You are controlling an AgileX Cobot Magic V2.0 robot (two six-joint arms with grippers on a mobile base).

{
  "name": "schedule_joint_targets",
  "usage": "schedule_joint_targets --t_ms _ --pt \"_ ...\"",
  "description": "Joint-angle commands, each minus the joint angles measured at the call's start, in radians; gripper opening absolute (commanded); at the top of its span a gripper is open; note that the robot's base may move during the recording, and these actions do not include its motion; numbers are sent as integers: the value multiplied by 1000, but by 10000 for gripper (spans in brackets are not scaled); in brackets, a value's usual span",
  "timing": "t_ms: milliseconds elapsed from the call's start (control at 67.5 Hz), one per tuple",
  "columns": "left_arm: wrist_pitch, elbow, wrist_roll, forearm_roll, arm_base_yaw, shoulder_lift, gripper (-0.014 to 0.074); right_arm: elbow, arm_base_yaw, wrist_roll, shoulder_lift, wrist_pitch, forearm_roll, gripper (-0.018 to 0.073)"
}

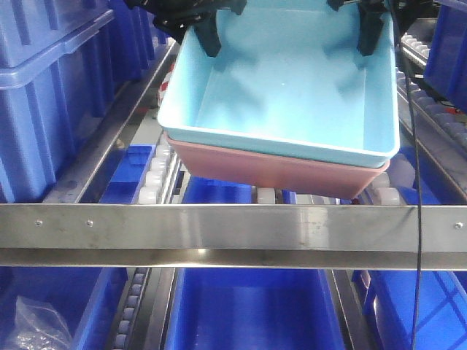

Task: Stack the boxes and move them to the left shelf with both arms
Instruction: 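Lower the stacked tubs onto the roller shelf and open both grippers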

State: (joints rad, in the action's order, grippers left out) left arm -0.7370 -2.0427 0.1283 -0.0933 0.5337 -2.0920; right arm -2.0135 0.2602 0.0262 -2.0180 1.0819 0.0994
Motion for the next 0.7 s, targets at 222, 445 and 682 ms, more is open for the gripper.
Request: schedule_joint_targets --t_ms 222,445,682 --pt "169 -56 36 -261 82 77 298 -34 56 -12 42 -152 -222 641" --pt "148 -56 36 -261 65 77 505 -34 50 -13 55 -148 -189 626" --pt "66 -56 36 -252 13 84 503 -34 14 -15 88 -145 -189 626"
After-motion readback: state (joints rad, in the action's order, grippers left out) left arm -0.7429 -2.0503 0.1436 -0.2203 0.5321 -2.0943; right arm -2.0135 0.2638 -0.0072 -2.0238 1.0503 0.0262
